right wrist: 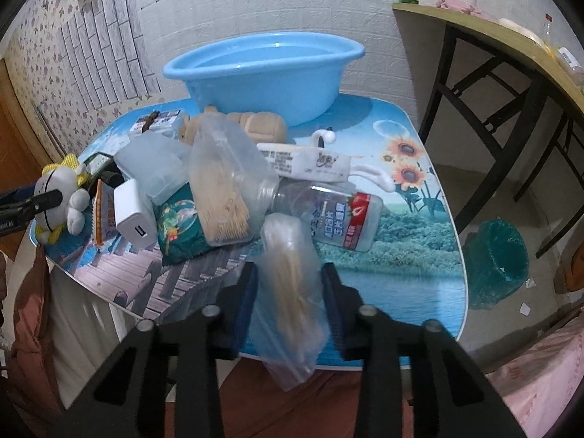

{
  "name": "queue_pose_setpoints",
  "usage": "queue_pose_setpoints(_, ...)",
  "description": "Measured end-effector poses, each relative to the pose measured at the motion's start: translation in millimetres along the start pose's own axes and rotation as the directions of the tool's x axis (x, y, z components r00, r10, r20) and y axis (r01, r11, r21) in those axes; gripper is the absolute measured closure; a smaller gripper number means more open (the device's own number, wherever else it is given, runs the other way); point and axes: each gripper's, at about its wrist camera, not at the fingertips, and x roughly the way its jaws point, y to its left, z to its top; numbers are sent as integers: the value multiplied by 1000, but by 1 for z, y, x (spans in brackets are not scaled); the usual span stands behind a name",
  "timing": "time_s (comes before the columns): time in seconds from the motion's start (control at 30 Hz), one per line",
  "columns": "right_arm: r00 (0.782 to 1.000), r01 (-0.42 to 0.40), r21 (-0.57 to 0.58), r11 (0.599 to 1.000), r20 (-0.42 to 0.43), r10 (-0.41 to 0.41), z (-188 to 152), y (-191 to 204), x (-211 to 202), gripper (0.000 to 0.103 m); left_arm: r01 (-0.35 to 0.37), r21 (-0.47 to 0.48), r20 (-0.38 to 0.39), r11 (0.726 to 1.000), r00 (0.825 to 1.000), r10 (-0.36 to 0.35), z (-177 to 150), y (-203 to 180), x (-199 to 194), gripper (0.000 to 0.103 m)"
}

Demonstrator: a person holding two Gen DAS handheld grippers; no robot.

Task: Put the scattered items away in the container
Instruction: 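Drop the white plush doll into the blue basin with the left gripper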

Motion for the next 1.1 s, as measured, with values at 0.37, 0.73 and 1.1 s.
queue_pose_setpoints(0.37, 991, -52, 11, 999, 128, 50, 19, -1, -38, 79, 9, 13, 85, 1000, 996, -10, 16, -3, -31, 23)
queue_pose_setpoints(0.73, 974, -98, -35, 995, 200, 103, 46, 15, -53, 80, 15, 27, 129, 1000, 991, -19, 42, -10, -41, 23)
queue_pose_setpoints(1.1, 960, -114, -62, 992, 251, 126, 86, 16, -48, 80, 50, 89, 174, 995, 983, -65, 92, -42, -33, 23)
